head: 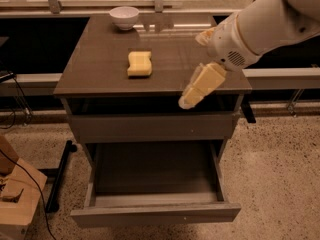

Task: Place sponge into middle drawer

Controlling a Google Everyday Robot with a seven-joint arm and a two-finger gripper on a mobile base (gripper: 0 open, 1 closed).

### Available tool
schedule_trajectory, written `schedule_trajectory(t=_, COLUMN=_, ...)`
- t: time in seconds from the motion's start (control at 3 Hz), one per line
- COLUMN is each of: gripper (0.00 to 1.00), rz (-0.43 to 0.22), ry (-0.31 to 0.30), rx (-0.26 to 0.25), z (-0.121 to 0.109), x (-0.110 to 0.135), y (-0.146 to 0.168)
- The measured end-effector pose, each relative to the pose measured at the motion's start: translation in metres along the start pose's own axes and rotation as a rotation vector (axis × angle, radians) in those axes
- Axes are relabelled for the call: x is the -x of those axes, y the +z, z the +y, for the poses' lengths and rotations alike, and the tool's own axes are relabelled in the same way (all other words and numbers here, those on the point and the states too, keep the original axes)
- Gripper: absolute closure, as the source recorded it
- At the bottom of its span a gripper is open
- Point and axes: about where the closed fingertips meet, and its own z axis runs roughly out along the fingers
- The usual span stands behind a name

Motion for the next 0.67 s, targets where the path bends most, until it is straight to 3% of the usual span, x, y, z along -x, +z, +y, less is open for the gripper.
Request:
schedule_trajectory(t=0.33, gripper=0.0, rz=-0.111, ry=0.016, rx=-0.012, z=-0.0217, x=0.0332, y=0.0474)
schedule_trajectory(t=0.67, gripper=0.0, rz=-0.111, ry=0.016, rx=-0.012, z=-0.0217, x=0.0332, y=0.0475)
